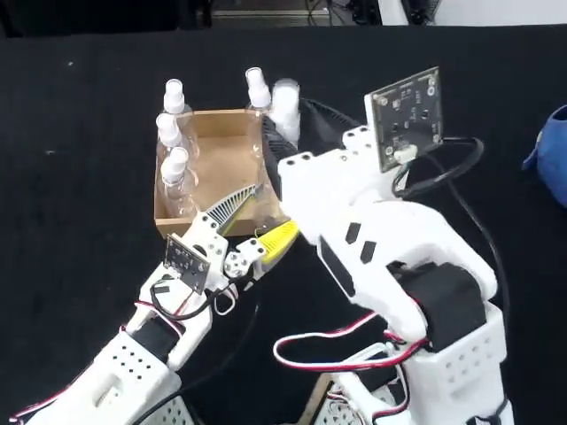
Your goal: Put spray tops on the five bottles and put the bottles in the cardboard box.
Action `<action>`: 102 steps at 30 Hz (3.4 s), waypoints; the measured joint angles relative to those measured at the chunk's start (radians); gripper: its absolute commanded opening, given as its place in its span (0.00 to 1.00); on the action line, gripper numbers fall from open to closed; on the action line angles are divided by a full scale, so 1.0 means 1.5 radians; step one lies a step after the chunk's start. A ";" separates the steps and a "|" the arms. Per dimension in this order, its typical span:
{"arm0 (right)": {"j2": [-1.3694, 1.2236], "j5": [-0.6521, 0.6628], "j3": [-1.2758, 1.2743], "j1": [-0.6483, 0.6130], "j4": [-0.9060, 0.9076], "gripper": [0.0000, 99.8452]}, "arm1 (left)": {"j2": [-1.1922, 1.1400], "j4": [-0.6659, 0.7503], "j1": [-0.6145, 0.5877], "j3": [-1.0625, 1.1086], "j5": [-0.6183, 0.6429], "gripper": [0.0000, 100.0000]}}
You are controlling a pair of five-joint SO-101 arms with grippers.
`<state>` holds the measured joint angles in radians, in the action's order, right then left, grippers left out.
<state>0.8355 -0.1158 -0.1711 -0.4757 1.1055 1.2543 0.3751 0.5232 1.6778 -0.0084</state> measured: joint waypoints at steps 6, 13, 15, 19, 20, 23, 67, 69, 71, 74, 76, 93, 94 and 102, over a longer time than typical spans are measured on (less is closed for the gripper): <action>0.051 0.000 0.000 -0.004 0.026 0.21 | 0.000 0.000 0.000 0.000 0.000 0.03; 0.186 0.000 -0.098 -0.016 0.051 0.22 | 0.000 0.000 -0.001 0.000 0.000 0.03; 0.209 0.000 -0.160 -0.033 0.053 0.22 | 0.000 0.000 -0.001 0.000 0.000 0.03; 0.278 0.001 -0.280 -0.082 0.041 0.22 | 0.000 0.000 0.000 0.000 0.000 0.03; 0.296 0.009 -0.308 -0.087 0.030 0.22 | 0.000 0.000 0.000 0.000 0.000 0.03; 0.328 0.046 -0.384 -0.093 -0.012 0.23 | 0.000 0.000 0.000 0.000 0.000 0.03; 0.393 0.058 -0.519 0.013 -0.064 0.36 | -0.001 0.000 0.071 0.000 0.001 0.03; 0.393 0.058 -0.519 0.014 -0.063 0.36 | -0.001 0.000 0.074 0.000 0.001 0.03; 0.393 0.059 -0.519 0.014 -0.063 0.35 | -0.001 0.000 0.077 0.000 0.001 0.03; 0.393 0.060 -0.519 0.015 -0.063 0.25 | -0.001 0.000 0.078 0.000 0.001 0.03; 0.393 0.060 -0.519 0.015 -0.063 0.18 | -0.001 0.000 0.078 0.000 0.001 0.03; 0.383 0.150 -0.519 0.018 -0.081 0.28 | 0.001 -0.013 0.078 0.000 0.004 0.03; 0.383 0.150 -0.519 0.016 -0.081 0.29 | 0.001 -0.013 0.078 0.000 0.004 0.03; 0.400 0.151 -0.519 0.015 -0.075 0.24 | 0.000 -0.017 0.082 0.000 0.001 0.03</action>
<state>1.4354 0.1112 -0.9490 -0.4526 0.9935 1.2543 0.3491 0.6460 1.6778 -0.0069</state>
